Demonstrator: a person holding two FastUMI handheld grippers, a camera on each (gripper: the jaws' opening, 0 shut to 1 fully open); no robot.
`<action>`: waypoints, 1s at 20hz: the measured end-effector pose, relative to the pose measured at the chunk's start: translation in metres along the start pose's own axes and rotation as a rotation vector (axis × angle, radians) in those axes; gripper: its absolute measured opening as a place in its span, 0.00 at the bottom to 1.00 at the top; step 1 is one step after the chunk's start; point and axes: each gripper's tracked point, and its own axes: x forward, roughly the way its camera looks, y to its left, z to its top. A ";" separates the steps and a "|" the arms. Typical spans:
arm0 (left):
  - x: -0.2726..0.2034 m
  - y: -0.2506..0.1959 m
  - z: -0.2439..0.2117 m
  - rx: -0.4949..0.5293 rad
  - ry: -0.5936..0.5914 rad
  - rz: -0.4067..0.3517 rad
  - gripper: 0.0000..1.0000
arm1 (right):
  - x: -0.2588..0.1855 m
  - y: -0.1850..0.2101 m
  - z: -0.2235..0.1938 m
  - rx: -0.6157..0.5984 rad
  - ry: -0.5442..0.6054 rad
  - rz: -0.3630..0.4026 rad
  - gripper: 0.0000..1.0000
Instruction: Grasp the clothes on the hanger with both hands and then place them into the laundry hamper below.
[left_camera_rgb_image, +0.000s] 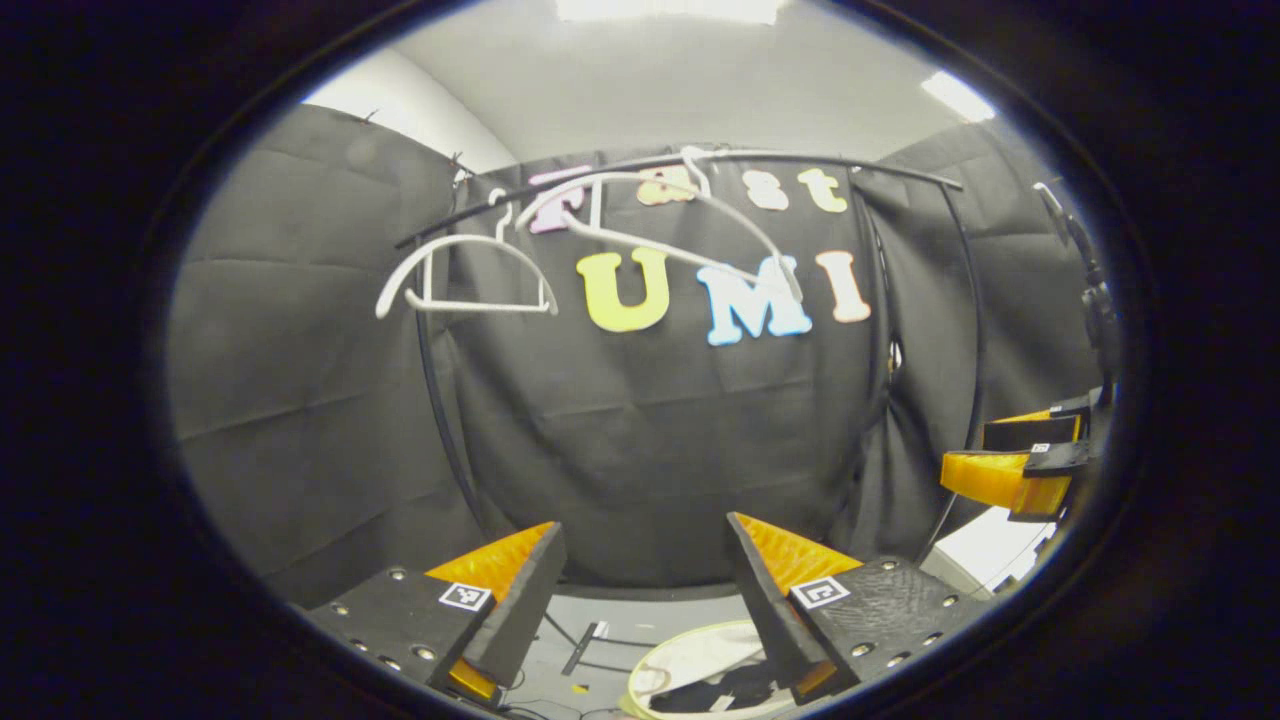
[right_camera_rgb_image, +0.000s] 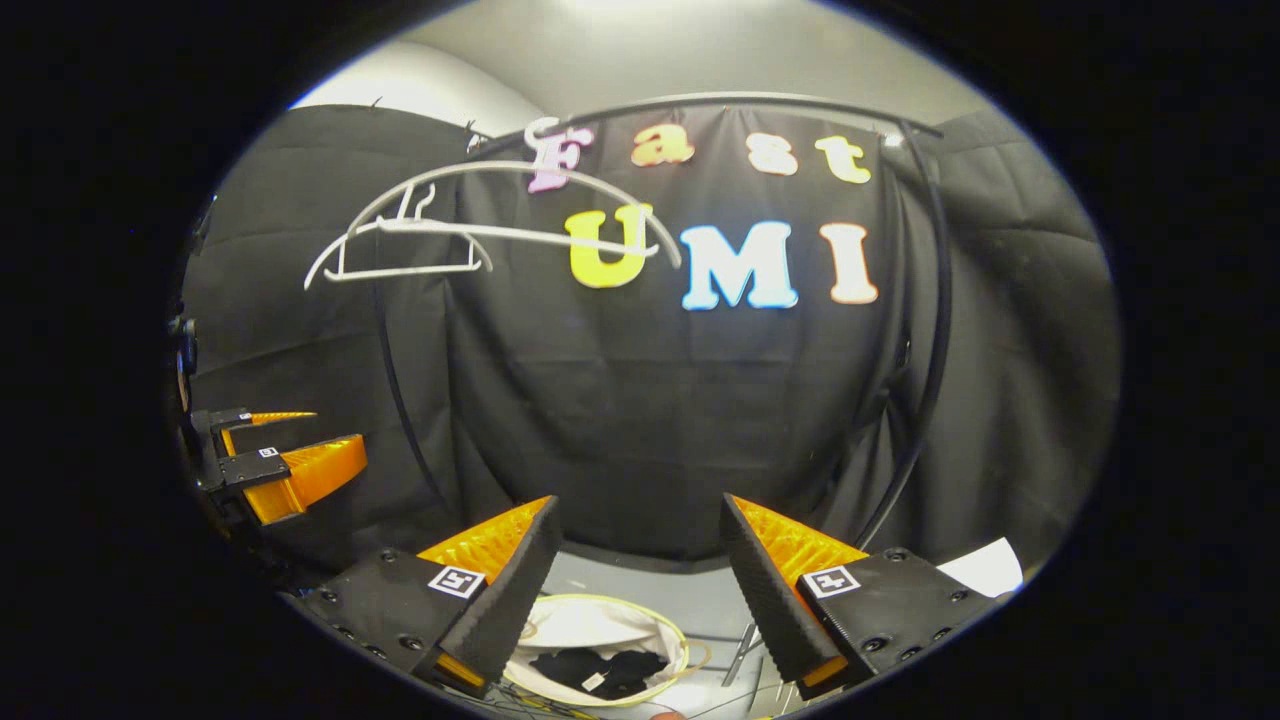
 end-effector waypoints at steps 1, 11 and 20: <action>-0.005 -0.004 0.009 -0.003 -0.012 0.005 0.94 | -0.008 -0.009 0.009 0.002 -0.020 -0.005 0.97; -0.076 -0.028 0.102 -0.017 -0.179 -0.002 0.93 | -0.099 -0.110 0.064 0.030 -0.176 -0.140 0.96; -0.117 -0.029 0.108 -0.015 -0.215 0.037 0.93 | -0.139 -0.133 0.064 0.026 -0.236 -0.194 0.99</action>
